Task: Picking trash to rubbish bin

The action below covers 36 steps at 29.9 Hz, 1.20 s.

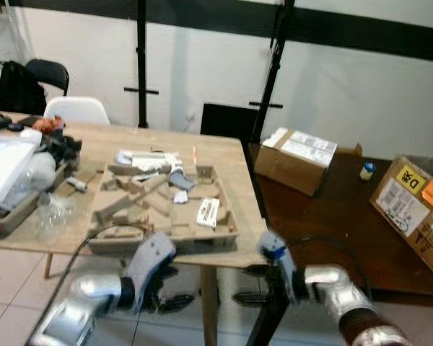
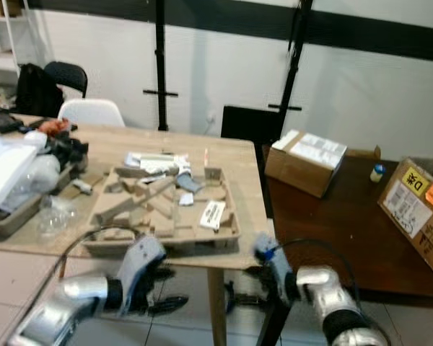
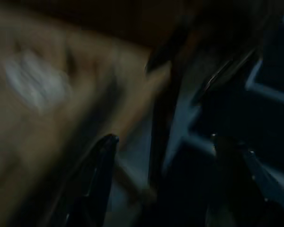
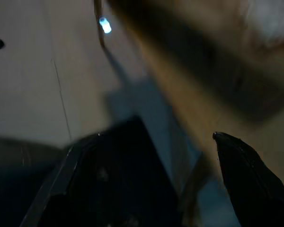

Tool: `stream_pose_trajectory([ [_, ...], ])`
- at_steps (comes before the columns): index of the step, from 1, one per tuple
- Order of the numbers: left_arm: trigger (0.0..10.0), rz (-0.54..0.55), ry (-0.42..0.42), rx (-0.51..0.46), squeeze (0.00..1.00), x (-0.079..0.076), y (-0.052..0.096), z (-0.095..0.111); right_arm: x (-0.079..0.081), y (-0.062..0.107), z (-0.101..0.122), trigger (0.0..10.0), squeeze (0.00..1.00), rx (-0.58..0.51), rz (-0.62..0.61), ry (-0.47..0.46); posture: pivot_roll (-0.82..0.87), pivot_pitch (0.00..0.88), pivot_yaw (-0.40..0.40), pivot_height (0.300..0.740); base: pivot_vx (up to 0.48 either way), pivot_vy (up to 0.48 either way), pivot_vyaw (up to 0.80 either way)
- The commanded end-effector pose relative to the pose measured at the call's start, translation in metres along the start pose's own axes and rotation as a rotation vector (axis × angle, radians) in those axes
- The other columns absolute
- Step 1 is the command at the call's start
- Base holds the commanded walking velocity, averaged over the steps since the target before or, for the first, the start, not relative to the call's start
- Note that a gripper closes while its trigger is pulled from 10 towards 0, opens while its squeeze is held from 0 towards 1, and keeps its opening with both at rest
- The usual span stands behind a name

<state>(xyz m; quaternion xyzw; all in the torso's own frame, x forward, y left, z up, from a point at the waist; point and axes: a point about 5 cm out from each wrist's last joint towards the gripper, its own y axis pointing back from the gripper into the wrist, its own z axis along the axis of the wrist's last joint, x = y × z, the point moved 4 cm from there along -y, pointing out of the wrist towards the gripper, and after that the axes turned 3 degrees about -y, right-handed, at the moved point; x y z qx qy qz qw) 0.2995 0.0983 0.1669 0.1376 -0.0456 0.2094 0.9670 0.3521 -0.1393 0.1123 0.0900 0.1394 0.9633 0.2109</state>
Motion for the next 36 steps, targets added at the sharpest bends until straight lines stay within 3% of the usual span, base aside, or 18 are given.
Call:
stream_pose_trajectory([
  [1,10.0,-0.006,-0.031,-0.089,0.00,0.002,0.003,0.027,-0.003,0.009,0.024,10.0,0.00,-0.084,0.011,0.009,0.08,0.000,-0.099,0.740,0.000,0.000,0.00],
  [3,10.0,0.025,-0.043,-0.171,0.00,0.012,0.004,0.047,-0.007,0.016,0.042,10.0,0.00,-0.150,0.006,0.015,0.08,0.000,-0.099,0.740,0.000,0.000,0.00],
  [4,10.0,0.119,-0.048,-0.231,0.00,0.031,0.004,0.061,-0.012,0.024,0.061,10.0,0.00,-0.227,-0.017,0.019,0.09,0.000,-0.100,0.740,0.000,0.000,0.00],
  [5,10.0,0.119,-0.048,-0.231,0.00,0.031,0.004,0.061,-0.012,0.024,0.061,10.0,0.00,-0.227,-0.017,0.019,0.09,0.000,-0.100,0.740,0.000,0.000,0.00],
  [7,10.0,0.218,-0.049,-0.251,0.00,0.050,0.004,0.067,-0.017,0.030,0.074,10.0,0.00,-0.281,-0.043,0.019,0.09,0.000,-0.101,0.740,0.000,0.000,0.00],
  [8,10.0,0.359,-0.053,-0.195,0.00,0.077,0.000,0.059,-0.030,0.035,0.088,10.0,0.00,-0.348,-0.144,0.021,0.09,0.000,-0.102,0.740,0.000,0.000,0.00],
  [10,10.0,0.416,-0.057,-0.154,0.00,0.086,-0.002,0.054,-0.036,0.038,0.093,10.0,0.00,-0.374,-0.189,0.017,0.09,0.000,-0.102,0.740,0.000,0.000,0.00],
  [11,10.0,0.495,-0.048,-0.063,0.00,0.100,-0.007,0.040,-0.048,0.040,0.098,10.0,0.00,-0.400,-0.296,-0.007,0.09,0.000,-0.105,0.740,0.000,0.000,0.00],
  [13,10.0,0.495,-0.048,-0.063,0.00,0.100,-0.007,0.040,-0.048,0.040,0.098,10.0,0.00,-0.400,-0.296,-0.007,0.09,0.000,-0.105,0.740,0.000,0.000,0.00],
  [15,10.0,0.550,0.009,-0.013,0.00,0.110,-0.020,0.027,-0.064,0.039,0.093,10.0,0.00,-0.376,-0.460,-0.047,0.08,0.000,-0.102,0.740,0.000,0.000,0.00],
  [18,10.0,0.593,0.078,-0.026,0.00,0.115,-0.036,0.022,-0.078,0.038,0.079,10.0,0.00,-0.333,-0.636,-0.102,0.08,0.000,-0.103,0.740,0.000,0.000,0.00],
  [21,10.0,0.637,0.128,-0.046,0.03,0.120,-0.044,0.022,-0.083,0.039,0.070,10.0,0.00,-0.323,-0.723,-0.136,0.07,0.001,-0.091,0.740,0.000,0.000,0.00],
  [22,10.0,0.657,0.153,-0.058,0.79,0.123,-0.046,0.022,-0.085,0.039,0.067,10.0,0.00,-0.336,-0.758,-0.165,0.06,0.002,-0.083,0.740,0.000,0.000,0.00],
  [23,10.0,0.670,0.173,-0.068,1.00,0.125,-0.048,0.023,-0.086,0.039,0.064,10.0,0.00,-0.345,-0.787,-0.187,0.06,0.003,-0.080,0.740,0.000,0.000,0.00],
  [25,10.0,0.689,0.181,-0.053,0.92,0.128,-0.049,0.021,-0.087,0.036,0.055,10.0,0.00,-0.337,-0.835,-0.218,0.05,0.006,-0.067,0.740,0.000,0.000,0.00],
  [26,10.0,0.692,0.179,-0.052,0.52,0.129,-0.050,0.021,-0.087,0.035,0.050,10.0,0.00,-0.332,-0.857,-0.236,0.05,0.007,-0.065,0.740,0.000,0.000,0.00],
  [27,10.0,0.697,0.169,-0.050,0.00,0.130,-0.049,0.021,-0.087,0.032,0.046,10.0,0.00,-0.328,-0.871,-0.242,0.05,0.008,-0.062,0.740,0.000,0.000,0.00],
  [36,10.0,0.773,0.115,-0.037,0.00,0.139,-0.039,0.018,-0.078,0.012,0.024,10.0,0.00,-0.277,-0.915,-0.246,0.06,0.015,-0.060,0.740,0.000,0.000,0.00],
])
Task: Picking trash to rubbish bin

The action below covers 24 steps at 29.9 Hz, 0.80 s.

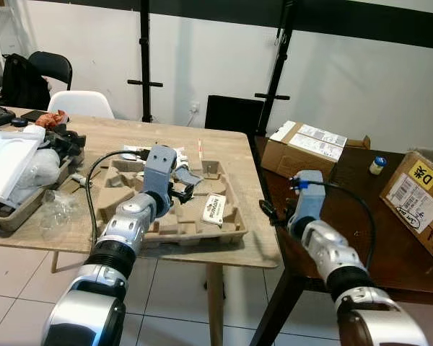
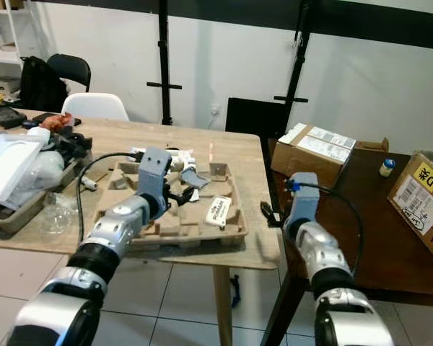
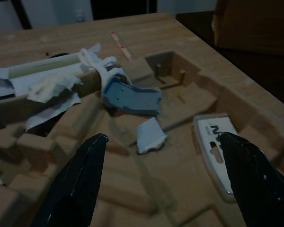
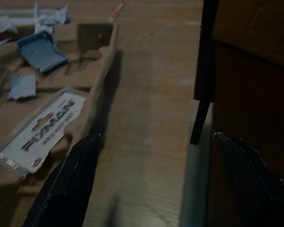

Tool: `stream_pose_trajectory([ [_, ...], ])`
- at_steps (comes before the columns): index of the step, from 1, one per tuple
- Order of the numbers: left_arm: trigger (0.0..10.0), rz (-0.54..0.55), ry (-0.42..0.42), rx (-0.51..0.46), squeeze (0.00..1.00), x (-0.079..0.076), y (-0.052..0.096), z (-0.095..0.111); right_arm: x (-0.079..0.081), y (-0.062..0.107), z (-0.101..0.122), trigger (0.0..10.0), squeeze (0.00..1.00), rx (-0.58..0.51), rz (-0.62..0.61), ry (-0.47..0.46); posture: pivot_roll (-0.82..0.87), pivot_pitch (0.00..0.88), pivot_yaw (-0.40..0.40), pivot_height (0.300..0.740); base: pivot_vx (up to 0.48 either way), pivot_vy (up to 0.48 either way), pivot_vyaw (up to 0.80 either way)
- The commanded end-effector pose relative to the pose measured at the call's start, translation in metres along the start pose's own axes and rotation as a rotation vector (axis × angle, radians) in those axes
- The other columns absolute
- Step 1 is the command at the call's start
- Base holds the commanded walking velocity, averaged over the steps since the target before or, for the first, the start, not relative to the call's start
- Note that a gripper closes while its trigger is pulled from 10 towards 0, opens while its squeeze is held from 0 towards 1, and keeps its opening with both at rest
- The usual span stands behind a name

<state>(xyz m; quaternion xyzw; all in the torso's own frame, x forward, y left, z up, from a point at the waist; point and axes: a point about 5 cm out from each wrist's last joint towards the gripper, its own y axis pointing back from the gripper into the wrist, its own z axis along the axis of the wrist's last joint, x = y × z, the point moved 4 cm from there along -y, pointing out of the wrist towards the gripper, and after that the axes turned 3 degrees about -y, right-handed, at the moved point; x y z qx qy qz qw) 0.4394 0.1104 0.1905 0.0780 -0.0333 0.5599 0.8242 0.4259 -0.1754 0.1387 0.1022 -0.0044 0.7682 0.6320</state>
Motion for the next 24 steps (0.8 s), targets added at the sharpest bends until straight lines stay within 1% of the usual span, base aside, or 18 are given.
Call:
stream_pose_trajectory([
  [1,10.0,0.020,-0.024,-0.004,0.00,0.006,-0.001,0.002,0.000,0.002,-0.012,10.0,0.00,0.033,-0.015,0.036,0.06,0.016,-0.062,0.740,0.000,0.000,0.00],
  [2,10.0,0.020,-0.024,-0.004,0.00,0.006,-0.001,0.002,0.000,0.002,-0.012,10.0,0.00,0.033,-0.015,0.036,0.06,0.016,-0.062,0.740,0.000,0.000,0.00],
  [4,10.0,0.039,-0.013,0.004,0.00,0.007,0.000,-0.004,0.006,0.002,-0.019,10.0,0.00,0.052,-0.008,0.070,0.06,0.019,-0.069,0.740,0.000,0.000,0.00],
  [10,10.0,0.049,0.018,0.024,0.00,0.008,0.000,-0.014,0.014,0.001,-0.027,10.0,0.00,0.066,-0.009,0.081,0.06,0.021,-0.076,0.740,0.000,0.000,0.00],
  [12,10.0,0.006,0.016,0.026,0.00,0.003,0.000,-0.015,0.015,0.000,-0.026,10.0,0.00,0.063,-0.006,0.082,0.06,0.023,-0.081,0.740,0.000,0.000,0.00],
  [13,10.0,0.006,0.016,0.026,0.00,0.003,0.000,-0.015,0.015,0.000,-0.026,10.0,0.00,0.063,-0.006,0.082,0.06,0.023,-0.081,0.740,0.000,0.000,0.00],
  [16,10.0,-0.045,0.010,0.042,0.00,-0.003,-0.001,-0.018,0.015,-0.001,-0.023,10.0,0.00,0.060,-0.006,0.085,0.05,0.023,-0.082,0.740,0.000,0.000,0.00],
  [19,10.0,-0.057,0.018,0.055,0.00,-0.004,-0.001,-0.019,0.014,-0.001,-0.021,10.0,0.00,0.056,-0.012,0.083,0.06,0.025,-0.081,0.740,0.000,0.000,0.00],
  [22,10.0,-0.073,-0.028,0.075,0.00,-0.005,0.000,-0.023,0.014,-0.001,-0.021,10.0,0.00,0.054,-0.017,0.081,0.06,0.025,-0.082,0.740,0.000,0.000,0.00],
  [24,10.0,-0.079,-0.025,0.072,0.00,-0.006,0.000,-0.023,0.014,-0.001,-0.021,10.0,0.00,0.055,-0.018,0.080,0.06,0.025,-0.082,0.740,0.000,0.000,0.00],
])
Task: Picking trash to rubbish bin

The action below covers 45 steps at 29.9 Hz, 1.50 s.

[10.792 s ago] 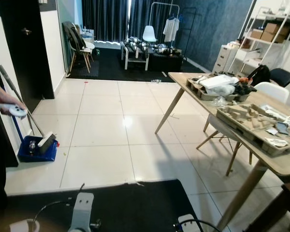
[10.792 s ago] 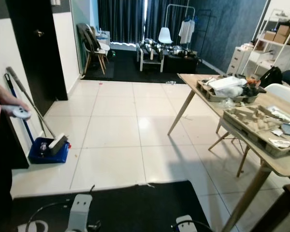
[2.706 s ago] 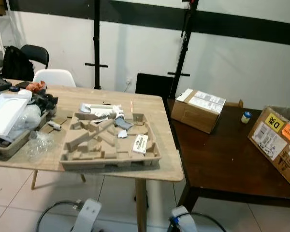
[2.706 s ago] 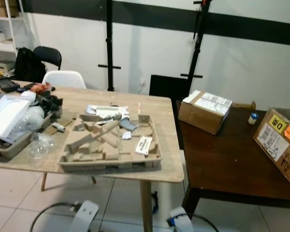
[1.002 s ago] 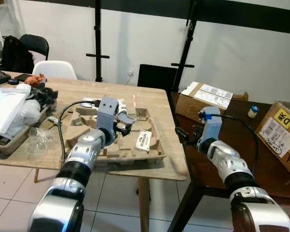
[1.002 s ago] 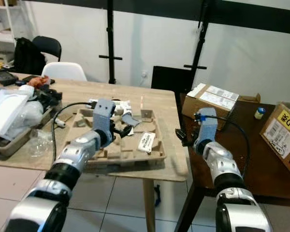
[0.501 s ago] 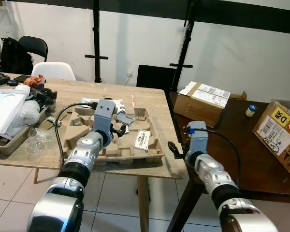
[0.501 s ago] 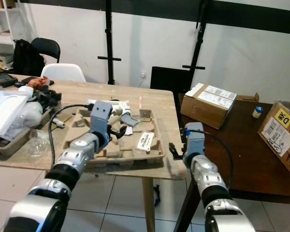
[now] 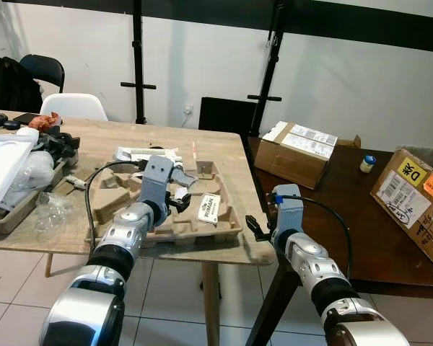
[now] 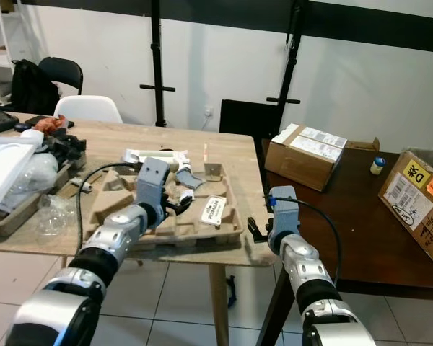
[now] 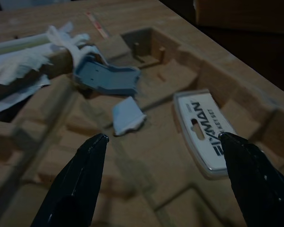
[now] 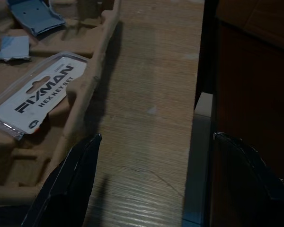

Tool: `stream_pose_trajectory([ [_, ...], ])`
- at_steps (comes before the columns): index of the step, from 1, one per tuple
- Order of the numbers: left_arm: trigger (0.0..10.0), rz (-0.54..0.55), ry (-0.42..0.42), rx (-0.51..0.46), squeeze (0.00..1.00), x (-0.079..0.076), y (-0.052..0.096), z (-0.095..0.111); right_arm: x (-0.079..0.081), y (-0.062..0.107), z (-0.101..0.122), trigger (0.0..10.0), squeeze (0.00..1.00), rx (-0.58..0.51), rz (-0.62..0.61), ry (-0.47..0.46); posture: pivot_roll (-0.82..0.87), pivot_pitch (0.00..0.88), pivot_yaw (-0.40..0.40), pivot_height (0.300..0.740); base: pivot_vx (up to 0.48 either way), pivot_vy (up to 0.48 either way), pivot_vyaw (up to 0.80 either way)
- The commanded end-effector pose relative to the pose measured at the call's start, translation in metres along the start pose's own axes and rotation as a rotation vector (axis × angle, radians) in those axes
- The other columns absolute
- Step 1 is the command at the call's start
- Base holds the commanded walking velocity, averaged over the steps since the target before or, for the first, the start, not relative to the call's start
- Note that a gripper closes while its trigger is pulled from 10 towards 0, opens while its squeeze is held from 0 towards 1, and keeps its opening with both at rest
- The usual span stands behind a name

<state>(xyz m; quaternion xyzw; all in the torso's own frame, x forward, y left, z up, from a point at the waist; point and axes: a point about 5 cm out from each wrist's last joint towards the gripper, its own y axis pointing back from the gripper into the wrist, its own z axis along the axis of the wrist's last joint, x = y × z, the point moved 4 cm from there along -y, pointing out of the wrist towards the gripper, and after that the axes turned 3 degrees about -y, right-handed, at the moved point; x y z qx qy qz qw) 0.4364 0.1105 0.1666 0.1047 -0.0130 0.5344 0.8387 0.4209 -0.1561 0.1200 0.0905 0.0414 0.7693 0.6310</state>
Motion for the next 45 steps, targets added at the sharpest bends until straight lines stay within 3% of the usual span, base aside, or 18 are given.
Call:
stream_pose_trajectory([
  [1,10.0,-0.020,-0.019,0.006,0.00,-0.0021,-0.0011,0.0004,-0.0026,0.0002,0.0002,10.0,0.00,0.000,-0.012,0.003,0.06,0.025,-0.082,0.740,0.247,0.000,0.00],
  [19,10.0,-0.061,-0.006,-0.013,0.00,-0.0058,-0.0014,0.0045,-0.0048,0.0007,-0.0014,10.0,0.00,0.007,-0.017,-0.001,0.06,0.025,-0.081,0.740,0.304,0.000,0.00],
  [45,10.0,-0.078,-0.011,-0.015,0.00,-0.0099,-0.0022,0.0040,-0.0095,0.0038,-0.0067,10.0,0.00,0.012,-0.032,-0.012,0.05,0.007,-0.069,0.740,0.000,0.000,0.00],
])
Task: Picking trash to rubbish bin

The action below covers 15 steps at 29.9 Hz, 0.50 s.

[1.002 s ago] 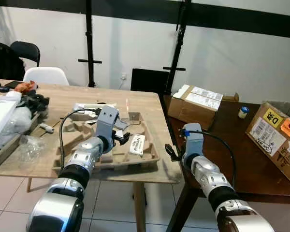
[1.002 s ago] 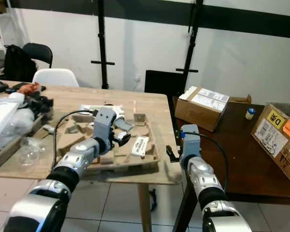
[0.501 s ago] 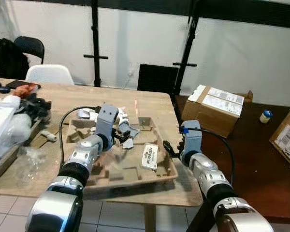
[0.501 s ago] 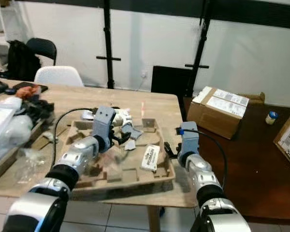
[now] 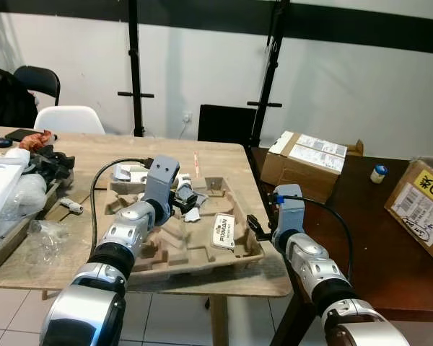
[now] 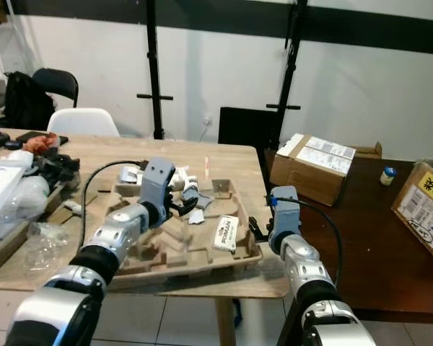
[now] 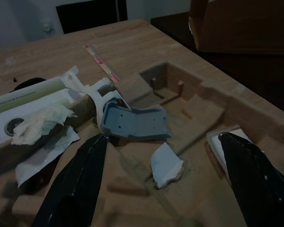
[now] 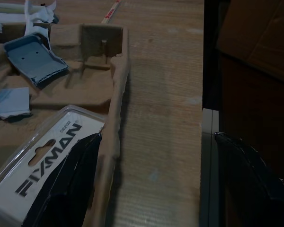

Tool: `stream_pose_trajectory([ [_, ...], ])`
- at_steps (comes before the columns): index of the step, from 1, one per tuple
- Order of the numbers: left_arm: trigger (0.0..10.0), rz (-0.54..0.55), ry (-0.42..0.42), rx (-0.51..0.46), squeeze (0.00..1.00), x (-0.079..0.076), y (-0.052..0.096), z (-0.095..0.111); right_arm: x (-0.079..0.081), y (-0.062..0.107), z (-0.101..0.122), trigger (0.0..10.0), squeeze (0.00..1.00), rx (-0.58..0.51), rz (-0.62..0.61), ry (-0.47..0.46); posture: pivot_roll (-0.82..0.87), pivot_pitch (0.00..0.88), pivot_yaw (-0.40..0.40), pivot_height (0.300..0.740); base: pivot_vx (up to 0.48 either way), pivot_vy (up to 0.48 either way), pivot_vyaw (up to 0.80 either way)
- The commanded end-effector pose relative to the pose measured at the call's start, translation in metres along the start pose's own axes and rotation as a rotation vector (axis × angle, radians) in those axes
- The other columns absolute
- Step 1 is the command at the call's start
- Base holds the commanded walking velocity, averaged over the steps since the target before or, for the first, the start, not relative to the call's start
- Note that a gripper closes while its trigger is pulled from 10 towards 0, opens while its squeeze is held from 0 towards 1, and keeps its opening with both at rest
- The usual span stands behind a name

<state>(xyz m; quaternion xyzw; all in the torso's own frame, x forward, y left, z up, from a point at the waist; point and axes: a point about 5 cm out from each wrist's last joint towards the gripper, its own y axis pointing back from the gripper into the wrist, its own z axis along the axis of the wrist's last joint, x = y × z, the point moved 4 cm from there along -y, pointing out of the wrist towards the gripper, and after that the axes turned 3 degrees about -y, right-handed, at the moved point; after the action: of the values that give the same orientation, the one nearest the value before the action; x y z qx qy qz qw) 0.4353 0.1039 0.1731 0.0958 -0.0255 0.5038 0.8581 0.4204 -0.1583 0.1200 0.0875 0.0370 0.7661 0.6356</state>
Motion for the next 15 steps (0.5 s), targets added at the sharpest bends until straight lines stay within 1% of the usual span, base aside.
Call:
stream_pose_trajectory([
  [1,10.0,-0.009,0.007,0.018,0.00,-0.0043,-0.0017,-0.0035,-0.0074,0.0028,-0.0067,10.0,0.00,0.023,-0.022,-0.010,0.05,0.007,-0.069,0.740,0.000,0.000,0.00],
  [2,10.0,-0.008,0.007,0.018,0.00,-0.0043,-0.0018,-0.0034,-0.0075,0.0028,-0.0067,10.0,0.00,0.023,-0.022,-0.010,0.05,0.007,-0.069,0.740,0.000,-0.274,0.00],
  [5,10.0,-0.007,0.011,0.018,0.00,-0.0040,-0.0018,-0.0033,-0.0074,0.0028,-0.0066,10.0,0.00,0.024,-0.022,-0.009,0.05,0.006,-0.071,0.740,0.000,0.000,0.00],
  [9,10.0,-0.007,0.012,0.018,0.00,-0.0039,-0.0016,-0.0033,-0.0070,0.0027,-0.0063,10.0,0.00,0.024,-0.020,-0.009,0.05,0.009,-0.071,0.740,0.000,-0.289,0.00],
  [10,10.0,-0.007,0.012,0.019,0.00,-0.0038,-0.0015,-0.0034,-0.0068,0.0026,-0.0063,10.0,0.00,0.024,-0.020,-0.009,0.05,0.009,-0.071,0.740,0.000,0.000,0.00],
  [15,10.0,-0.005,0.010,0.022,0.00,-0.0026,-0.0009,-0.0041,-0.0066,0.0027,-0.0069,10.0,0.00,0.026,-0.019,-0.010,0.05,0.012,-0.072,0.740,0.000,-0.305,0.00],
])
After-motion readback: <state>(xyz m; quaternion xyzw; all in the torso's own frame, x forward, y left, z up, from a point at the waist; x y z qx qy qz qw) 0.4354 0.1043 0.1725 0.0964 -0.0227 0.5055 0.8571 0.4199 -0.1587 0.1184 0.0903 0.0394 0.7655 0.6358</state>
